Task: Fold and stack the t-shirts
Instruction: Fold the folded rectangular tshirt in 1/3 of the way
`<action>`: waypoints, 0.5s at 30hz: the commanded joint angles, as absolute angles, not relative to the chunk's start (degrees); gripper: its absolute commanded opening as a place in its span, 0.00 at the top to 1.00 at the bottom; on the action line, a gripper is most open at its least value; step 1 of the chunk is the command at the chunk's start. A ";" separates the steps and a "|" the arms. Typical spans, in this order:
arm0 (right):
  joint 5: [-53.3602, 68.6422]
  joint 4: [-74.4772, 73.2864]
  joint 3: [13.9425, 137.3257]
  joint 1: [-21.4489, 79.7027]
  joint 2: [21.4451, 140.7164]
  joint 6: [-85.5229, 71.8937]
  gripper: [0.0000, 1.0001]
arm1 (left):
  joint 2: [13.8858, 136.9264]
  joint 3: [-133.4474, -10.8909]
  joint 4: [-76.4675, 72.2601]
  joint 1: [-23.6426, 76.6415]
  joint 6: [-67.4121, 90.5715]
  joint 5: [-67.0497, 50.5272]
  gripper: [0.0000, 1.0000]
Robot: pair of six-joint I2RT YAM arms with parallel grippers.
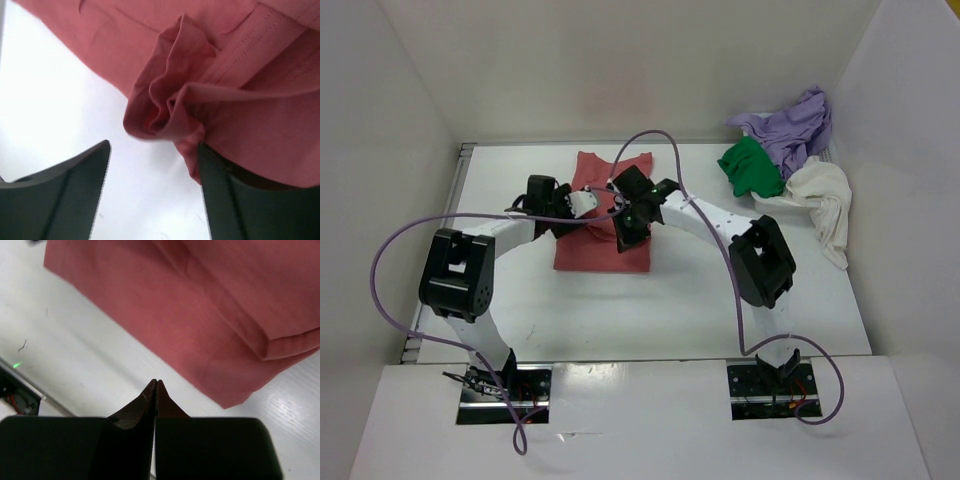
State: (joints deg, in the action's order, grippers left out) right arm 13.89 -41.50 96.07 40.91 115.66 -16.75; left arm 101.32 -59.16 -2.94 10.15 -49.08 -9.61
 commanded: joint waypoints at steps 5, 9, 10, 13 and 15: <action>5.46 -35.24 100.01 42.71 120.66 -19.68 1.00 | 92.12 -64.86 11.32 9.23 -33.67 -5.37 0.16; 2.99 -33.84 100.80 44.29 123.74 -20.21 1.00 | 85.44 -60.83 14.06 7.12 -33.05 -4.66 0.16; 2.29 -33.84 101.59 44.82 124.36 -20.21 1.00 | 84.56 -59.95 14.06 6.60 -33.05 -4.66 0.16; 1.76 -33.84 102.74 46.66 125.86 -21.26 1.00 | 82.45 -58.71 14.06 5.80 -31.47 -3.87 0.16; 0.53 -33.84 103.36 47.29 126.91 -21.97 1.00 | 81.74 -58.71 14.06 4.49 -30.86 -3.87 0.15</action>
